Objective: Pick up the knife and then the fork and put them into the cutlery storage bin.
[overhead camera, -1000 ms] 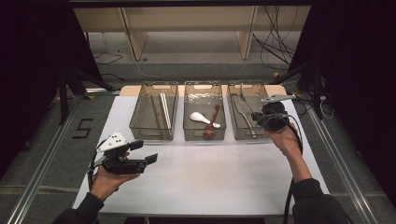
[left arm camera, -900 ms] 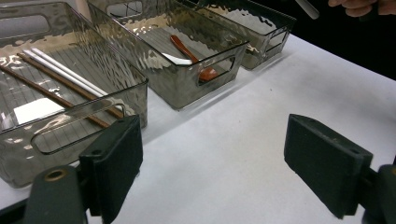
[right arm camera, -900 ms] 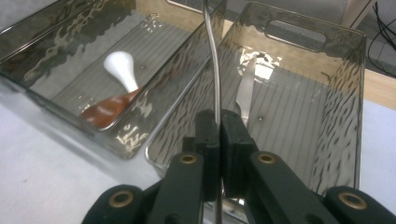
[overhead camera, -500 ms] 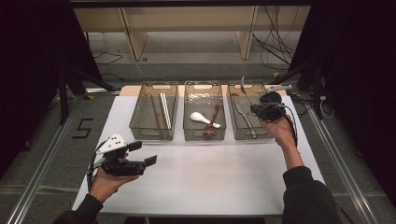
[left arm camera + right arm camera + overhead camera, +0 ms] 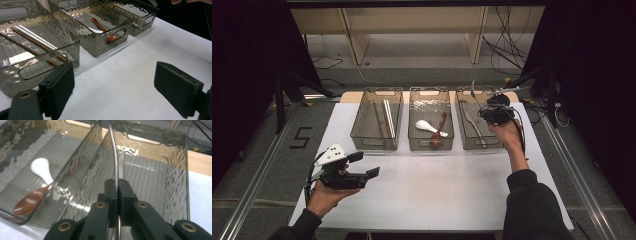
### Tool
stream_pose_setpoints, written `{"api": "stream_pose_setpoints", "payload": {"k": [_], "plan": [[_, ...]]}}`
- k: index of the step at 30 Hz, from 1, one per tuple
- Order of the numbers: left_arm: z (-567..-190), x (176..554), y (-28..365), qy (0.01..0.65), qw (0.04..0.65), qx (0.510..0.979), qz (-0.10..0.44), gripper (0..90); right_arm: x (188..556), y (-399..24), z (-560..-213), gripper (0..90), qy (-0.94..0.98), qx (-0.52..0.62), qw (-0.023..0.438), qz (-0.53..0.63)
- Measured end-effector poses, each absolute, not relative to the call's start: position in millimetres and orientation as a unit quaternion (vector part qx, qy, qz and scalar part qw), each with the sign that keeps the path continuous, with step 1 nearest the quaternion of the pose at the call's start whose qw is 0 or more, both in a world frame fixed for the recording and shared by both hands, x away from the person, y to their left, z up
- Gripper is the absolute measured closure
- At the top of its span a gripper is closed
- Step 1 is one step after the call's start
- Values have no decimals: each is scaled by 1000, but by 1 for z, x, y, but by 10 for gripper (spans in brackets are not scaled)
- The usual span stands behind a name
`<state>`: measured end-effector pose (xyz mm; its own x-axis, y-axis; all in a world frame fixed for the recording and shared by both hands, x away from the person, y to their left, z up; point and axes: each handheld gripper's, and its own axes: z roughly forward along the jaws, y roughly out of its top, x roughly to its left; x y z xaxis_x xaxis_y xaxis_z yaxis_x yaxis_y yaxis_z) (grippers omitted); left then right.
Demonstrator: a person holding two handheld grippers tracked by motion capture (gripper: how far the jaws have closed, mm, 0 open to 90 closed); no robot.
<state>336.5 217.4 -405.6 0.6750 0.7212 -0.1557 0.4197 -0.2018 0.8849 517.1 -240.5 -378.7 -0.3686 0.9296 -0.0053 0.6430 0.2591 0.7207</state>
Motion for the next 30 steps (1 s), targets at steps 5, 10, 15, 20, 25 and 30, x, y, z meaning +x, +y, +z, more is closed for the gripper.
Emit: {"api": "stream_pose_setpoints", "payload": {"k": [5,10,15,20,25,30], "plan": [[-406,337,217,374,508,762,147,162,520,-239,-382,874,758,525,218,321],[-406,336,217,374,509,762,146,162,523,-240,-387,861,753,537,219,312],[-406,337,216,373,506,764,145,162,523,-240,-384,620,753,533,219,317],[-406,336,216,373,506,764,146,161,516,-241,-380,537,757,526,214,323],[-406,337,216,375,509,762,143,161,502,-239,-376,462,762,513,205,338],[-405,337,216,377,511,760,140,161,482,-237,-370,423,767,490,208,357]]}}
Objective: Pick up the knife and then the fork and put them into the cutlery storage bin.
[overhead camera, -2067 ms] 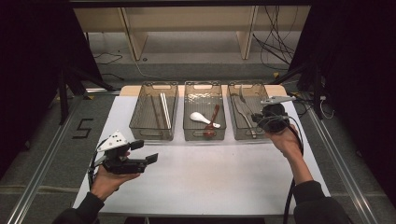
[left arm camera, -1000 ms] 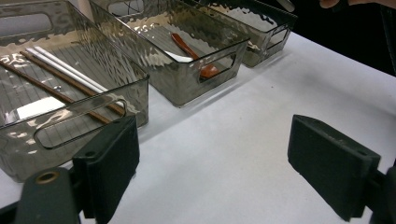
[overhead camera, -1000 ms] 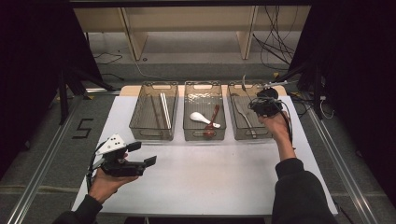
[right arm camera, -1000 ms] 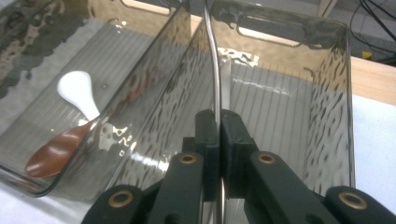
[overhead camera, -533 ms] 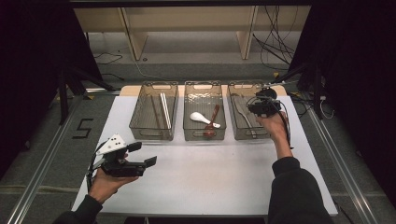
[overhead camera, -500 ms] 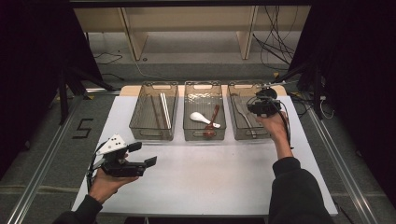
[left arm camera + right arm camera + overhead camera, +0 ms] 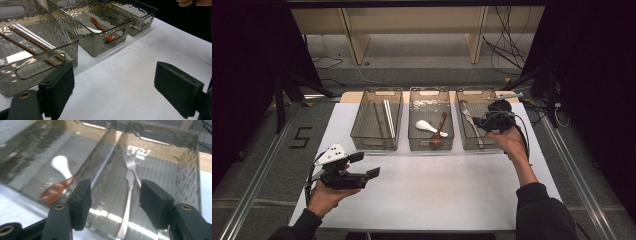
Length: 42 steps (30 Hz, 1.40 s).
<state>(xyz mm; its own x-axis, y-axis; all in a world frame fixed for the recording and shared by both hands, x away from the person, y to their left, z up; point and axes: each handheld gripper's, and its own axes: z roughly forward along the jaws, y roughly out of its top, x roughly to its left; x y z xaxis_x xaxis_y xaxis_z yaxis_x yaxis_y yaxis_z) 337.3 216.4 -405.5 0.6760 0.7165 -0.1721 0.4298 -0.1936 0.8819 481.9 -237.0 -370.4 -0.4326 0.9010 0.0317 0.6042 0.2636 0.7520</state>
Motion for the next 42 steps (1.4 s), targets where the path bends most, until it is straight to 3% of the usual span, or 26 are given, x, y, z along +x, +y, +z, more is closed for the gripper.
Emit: {"api": "stream_pose_setpoints", "payload": {"k": [15,24,42], "plan": [[-404,339,214,383,518,753,133,158,429,-241,-364,345,759,460,194,417],[-404,338,218,385,519,751,134,158,397,-229,-370,327,757,425,164,468],[-406,334,219,382,527,749,123,157,345,-219,-386,287,753,391,164,503]]}}
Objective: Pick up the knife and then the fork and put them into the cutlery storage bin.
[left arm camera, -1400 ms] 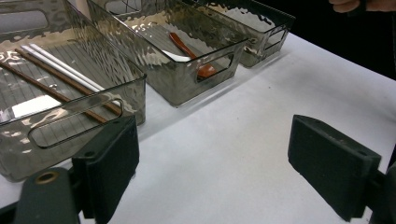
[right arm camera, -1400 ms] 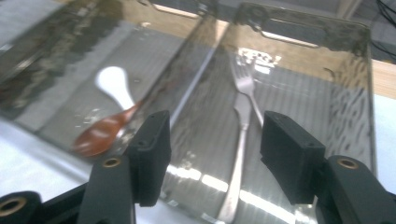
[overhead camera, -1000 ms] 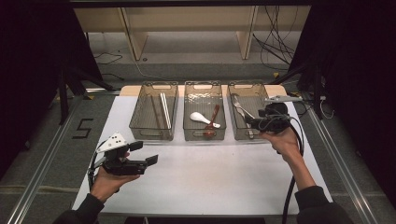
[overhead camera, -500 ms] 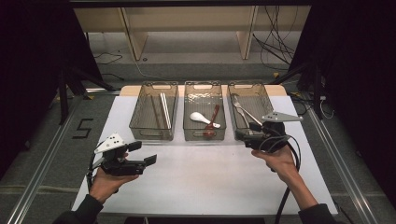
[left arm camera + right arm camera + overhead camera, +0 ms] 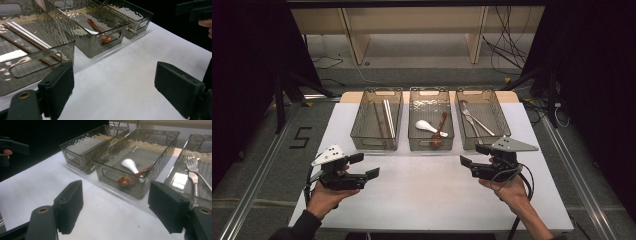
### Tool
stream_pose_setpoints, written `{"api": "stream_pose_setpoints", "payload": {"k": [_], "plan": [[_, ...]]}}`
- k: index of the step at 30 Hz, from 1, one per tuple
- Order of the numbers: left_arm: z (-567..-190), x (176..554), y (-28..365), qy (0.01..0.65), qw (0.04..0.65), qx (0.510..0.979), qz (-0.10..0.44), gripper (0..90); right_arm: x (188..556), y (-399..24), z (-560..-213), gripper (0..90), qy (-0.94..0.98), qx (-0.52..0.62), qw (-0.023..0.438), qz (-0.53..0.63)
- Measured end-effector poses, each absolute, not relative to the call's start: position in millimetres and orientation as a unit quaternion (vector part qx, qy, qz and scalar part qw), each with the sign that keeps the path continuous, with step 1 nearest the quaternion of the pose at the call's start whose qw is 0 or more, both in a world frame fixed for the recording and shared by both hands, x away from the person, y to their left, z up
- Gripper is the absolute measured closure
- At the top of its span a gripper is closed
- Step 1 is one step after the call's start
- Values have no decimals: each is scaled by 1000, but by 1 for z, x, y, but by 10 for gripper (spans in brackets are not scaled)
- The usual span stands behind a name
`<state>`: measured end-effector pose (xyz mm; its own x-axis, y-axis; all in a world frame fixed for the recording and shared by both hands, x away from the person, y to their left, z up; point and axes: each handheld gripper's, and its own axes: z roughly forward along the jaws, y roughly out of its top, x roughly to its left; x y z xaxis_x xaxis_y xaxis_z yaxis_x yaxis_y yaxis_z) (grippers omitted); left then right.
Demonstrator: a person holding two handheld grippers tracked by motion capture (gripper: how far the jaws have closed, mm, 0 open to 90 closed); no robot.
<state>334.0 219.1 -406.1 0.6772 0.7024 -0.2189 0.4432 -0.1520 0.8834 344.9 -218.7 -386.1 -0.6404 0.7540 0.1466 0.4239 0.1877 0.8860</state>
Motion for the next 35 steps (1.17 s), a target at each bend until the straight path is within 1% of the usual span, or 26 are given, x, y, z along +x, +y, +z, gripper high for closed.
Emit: {"api": "stream_pose_setpoints", "payload": {"k": [9,22,35], "plan": [[-408,332,218,379,526,752,116,157,332,-227,-394,280,752,399,166,498],[-410,332,218,378,522,756,113,157,327,-225,-402,257,762,402,156,483],[-410,333,218,379,522,756,113,157,327,-225,-402,241,761,402,161,482]]}}
